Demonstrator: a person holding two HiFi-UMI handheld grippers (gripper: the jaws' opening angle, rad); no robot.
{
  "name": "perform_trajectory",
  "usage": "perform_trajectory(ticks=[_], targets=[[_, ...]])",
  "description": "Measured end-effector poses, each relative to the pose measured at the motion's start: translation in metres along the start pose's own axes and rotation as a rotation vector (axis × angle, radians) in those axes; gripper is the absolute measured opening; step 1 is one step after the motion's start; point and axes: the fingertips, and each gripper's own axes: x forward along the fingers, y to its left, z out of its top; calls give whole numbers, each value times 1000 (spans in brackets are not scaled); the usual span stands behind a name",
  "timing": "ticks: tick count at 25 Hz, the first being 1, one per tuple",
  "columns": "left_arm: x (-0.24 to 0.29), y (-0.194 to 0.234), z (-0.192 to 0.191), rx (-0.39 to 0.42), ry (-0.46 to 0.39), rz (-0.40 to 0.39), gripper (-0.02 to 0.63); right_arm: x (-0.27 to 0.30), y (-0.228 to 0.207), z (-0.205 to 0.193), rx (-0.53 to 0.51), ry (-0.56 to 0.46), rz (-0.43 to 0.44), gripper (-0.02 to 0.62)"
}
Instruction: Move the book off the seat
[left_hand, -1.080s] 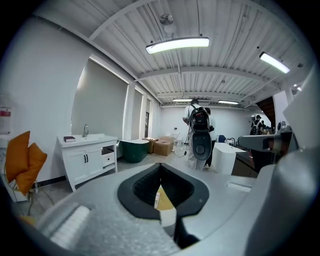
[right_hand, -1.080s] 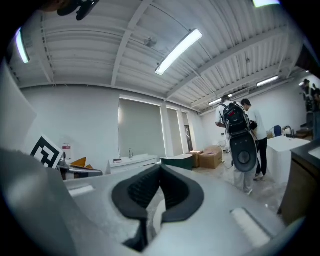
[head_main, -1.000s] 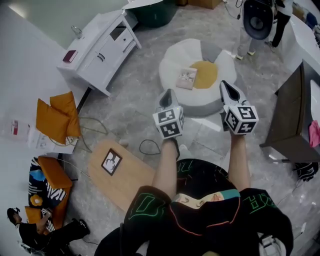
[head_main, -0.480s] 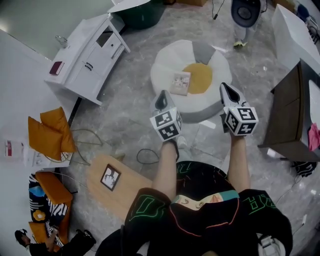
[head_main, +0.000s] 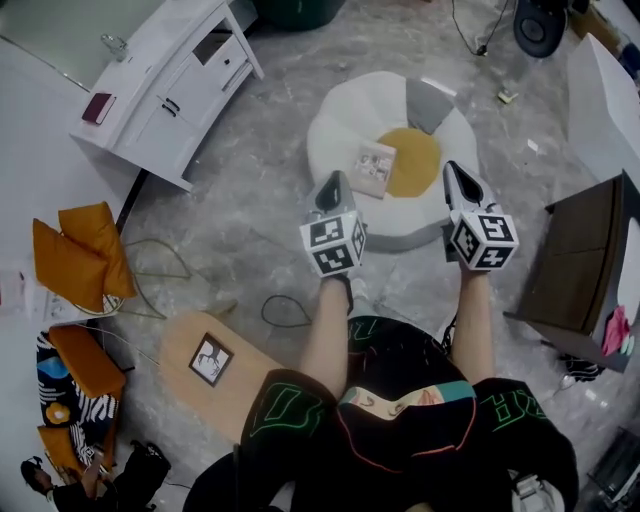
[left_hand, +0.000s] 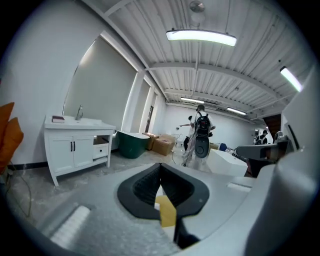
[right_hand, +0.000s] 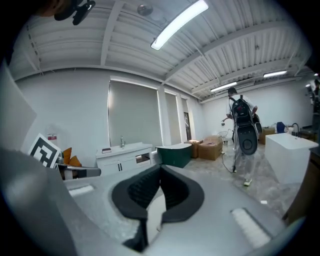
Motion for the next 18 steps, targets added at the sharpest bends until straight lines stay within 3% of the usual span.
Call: perform_trajectory(ticks=[4,9,18], targets=[[33,10,-7,-100,59,-66,11,29,-2,0,-4,18,-3,3],[70,4,-24,-91,147,-106,11,47,-29,-19,37,76,-56,3],[142,16,-60,-48,241,-12,11,118,-75,-63,144,153,-38,3]])
